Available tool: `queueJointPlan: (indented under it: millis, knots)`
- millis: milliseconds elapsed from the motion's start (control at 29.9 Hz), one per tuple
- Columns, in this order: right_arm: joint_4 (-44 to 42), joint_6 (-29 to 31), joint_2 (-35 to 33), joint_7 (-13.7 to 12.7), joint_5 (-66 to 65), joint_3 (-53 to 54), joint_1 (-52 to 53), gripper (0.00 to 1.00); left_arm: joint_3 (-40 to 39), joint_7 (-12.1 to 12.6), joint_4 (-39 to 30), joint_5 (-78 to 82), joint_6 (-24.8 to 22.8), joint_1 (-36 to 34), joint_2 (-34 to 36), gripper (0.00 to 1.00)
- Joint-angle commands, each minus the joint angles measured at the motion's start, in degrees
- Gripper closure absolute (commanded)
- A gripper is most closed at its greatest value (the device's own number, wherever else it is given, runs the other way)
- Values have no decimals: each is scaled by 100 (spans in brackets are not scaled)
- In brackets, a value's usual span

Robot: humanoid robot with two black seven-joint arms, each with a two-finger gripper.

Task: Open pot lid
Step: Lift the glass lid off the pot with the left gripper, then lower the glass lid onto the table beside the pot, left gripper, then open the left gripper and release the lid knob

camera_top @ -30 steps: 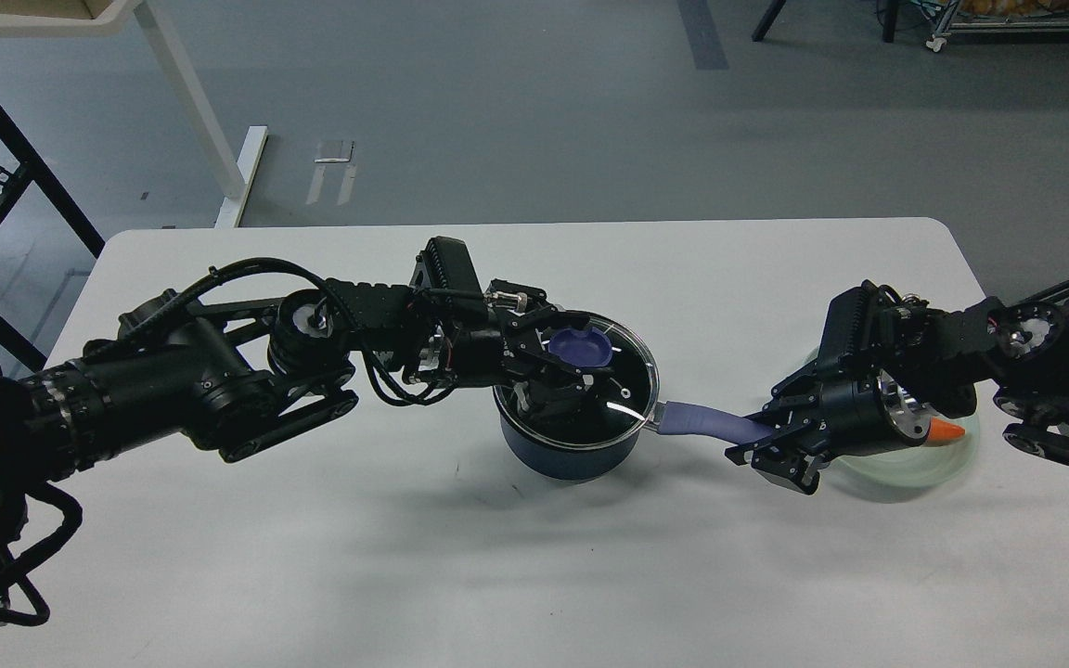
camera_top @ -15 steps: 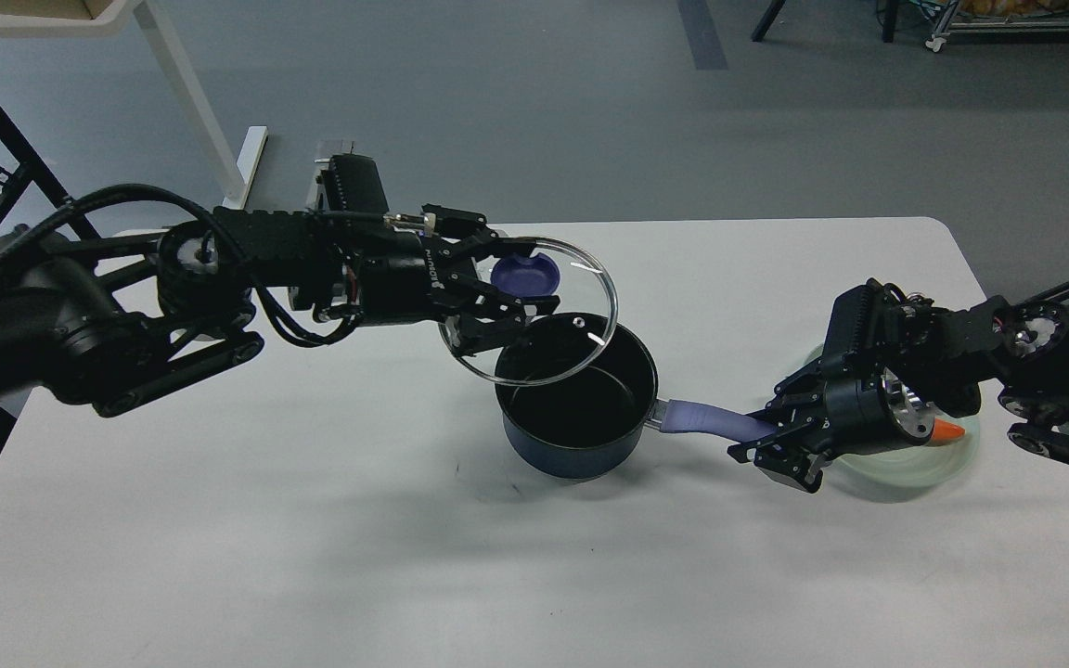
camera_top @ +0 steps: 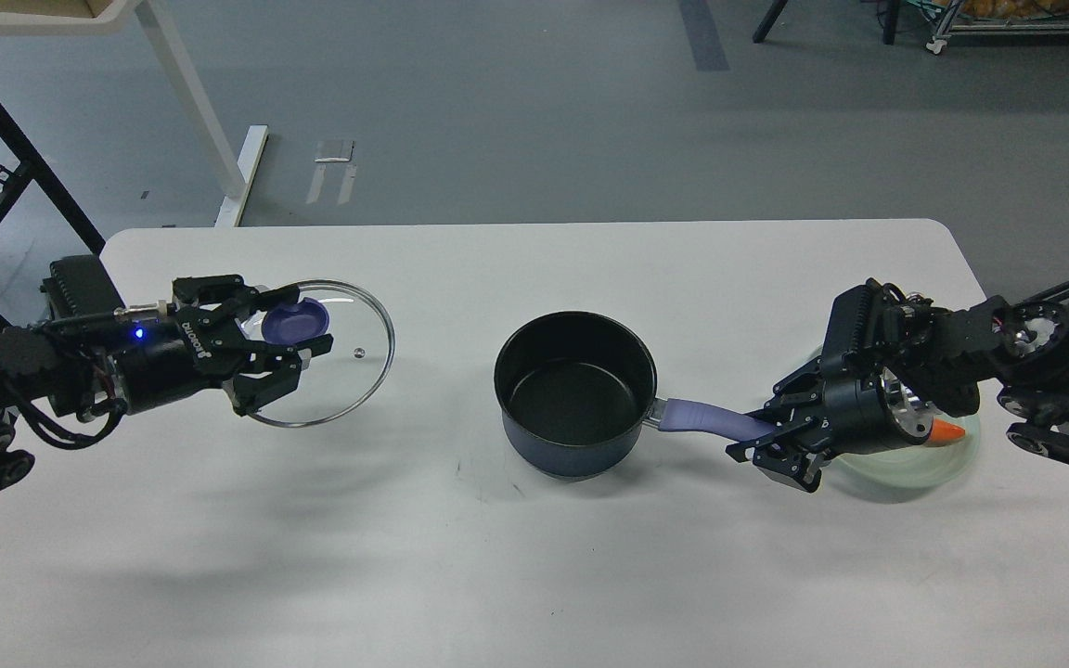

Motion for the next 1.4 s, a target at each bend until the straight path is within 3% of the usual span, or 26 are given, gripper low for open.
queueJointPlan:
  millis: [0,368,736,936,1036,1204,1371]
  knots:
    - [0,0,6,1,0,0,0,65,-1,-1,401,-3,293,390,-24,51]
    - [0,0,-2,1,0,0,0,64,-1,-1,1201,-3,293,910,-375,48]
    - [0,0,-2,1,0,0,0,64,-1,-1,1395,-12,293,1138,-410,42]
    - [0,0,-2,1,0,0,-35,64,-1,-1,1395,-20,293,1147,-454,31]
    - [0,0,-2,1,0,0,-35,64,-10,-1,1387,-82,293,1139,-463,16]
    - [0,0,-2,1,0,0,-35,64,-10,-1,1316,-354,293,1103,-454,3]
    - [0,-8,-2,1,0,0,-35,64,-19,-1,1255,-416,293,1068,-419,1]
